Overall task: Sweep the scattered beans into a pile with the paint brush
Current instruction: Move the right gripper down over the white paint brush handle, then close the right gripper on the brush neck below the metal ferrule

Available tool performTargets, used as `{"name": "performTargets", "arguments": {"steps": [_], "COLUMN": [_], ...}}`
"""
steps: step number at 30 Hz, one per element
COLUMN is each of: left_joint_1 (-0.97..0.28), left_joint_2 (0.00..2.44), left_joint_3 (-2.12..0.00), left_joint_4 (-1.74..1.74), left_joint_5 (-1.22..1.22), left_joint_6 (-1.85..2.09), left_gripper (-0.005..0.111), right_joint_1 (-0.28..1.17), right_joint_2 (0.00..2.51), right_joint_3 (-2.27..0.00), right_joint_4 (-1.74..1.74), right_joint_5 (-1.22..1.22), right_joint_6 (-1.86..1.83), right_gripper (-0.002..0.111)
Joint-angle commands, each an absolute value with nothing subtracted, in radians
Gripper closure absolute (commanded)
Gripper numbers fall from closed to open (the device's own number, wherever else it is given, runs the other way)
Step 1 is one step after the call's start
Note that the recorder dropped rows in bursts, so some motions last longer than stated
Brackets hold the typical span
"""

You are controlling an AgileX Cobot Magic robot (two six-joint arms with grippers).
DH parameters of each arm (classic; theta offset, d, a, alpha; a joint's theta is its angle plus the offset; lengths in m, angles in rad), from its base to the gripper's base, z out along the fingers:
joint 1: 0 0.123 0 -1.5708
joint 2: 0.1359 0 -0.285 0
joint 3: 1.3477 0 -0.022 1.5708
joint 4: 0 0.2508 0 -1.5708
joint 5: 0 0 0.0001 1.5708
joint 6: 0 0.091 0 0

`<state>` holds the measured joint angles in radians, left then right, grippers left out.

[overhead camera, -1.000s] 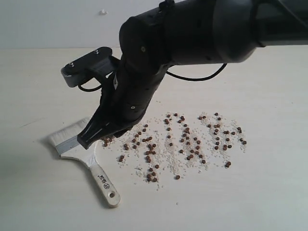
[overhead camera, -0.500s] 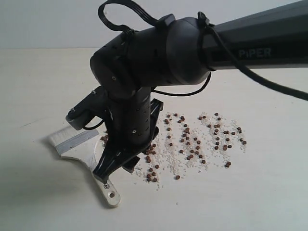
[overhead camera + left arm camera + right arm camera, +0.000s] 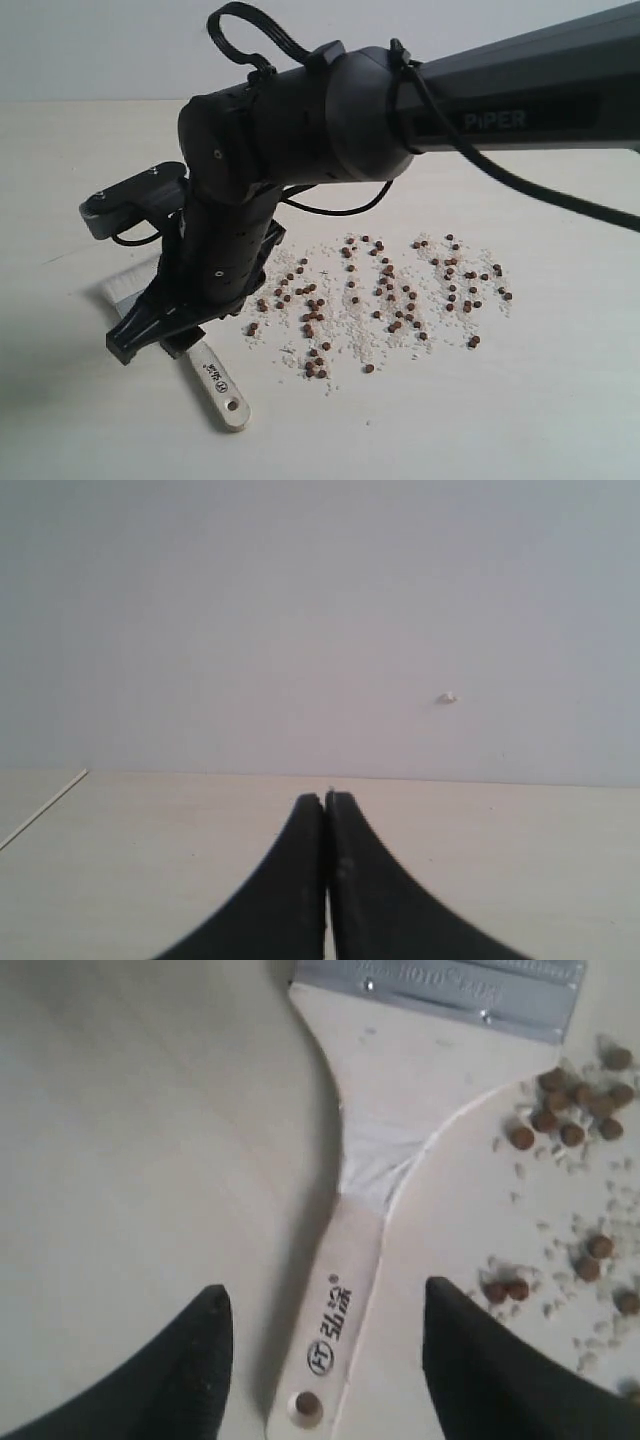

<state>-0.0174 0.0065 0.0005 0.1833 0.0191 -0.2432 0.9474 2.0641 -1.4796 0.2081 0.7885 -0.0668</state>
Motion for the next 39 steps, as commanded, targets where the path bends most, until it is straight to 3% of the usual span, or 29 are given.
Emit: {"name": "performTargets", "arguments": {"steps": [1,20,39], "left_joint_1": [-0.02,-0.02,-0.02], "left_joint_2": [0.0,0.0,0.0], "left_joint_3": [0.0,0.0,0.0], "left_joint_4": [0.182,0.182,0.182], "left_joint_5": [0.022,0.022,0.022], "left_joint_6": [-0.242,-0.242,-0.242], "left_gripper": [0.107,0.107,0.107], "right_joint_1": [0.948,0.948,0.948], "right_joint_2": [2.108,2.301,2.337], "right_joint_3": [-1.551,-1.76,-1.765], "right_joint_4": [0.205,0.119,0.106], "right_joint_5": [0.772,0.932,0.944], "right_joint_6": [-0.038,0.055,0.081], "right_gripper": [0.054,0.054,0.054]}}
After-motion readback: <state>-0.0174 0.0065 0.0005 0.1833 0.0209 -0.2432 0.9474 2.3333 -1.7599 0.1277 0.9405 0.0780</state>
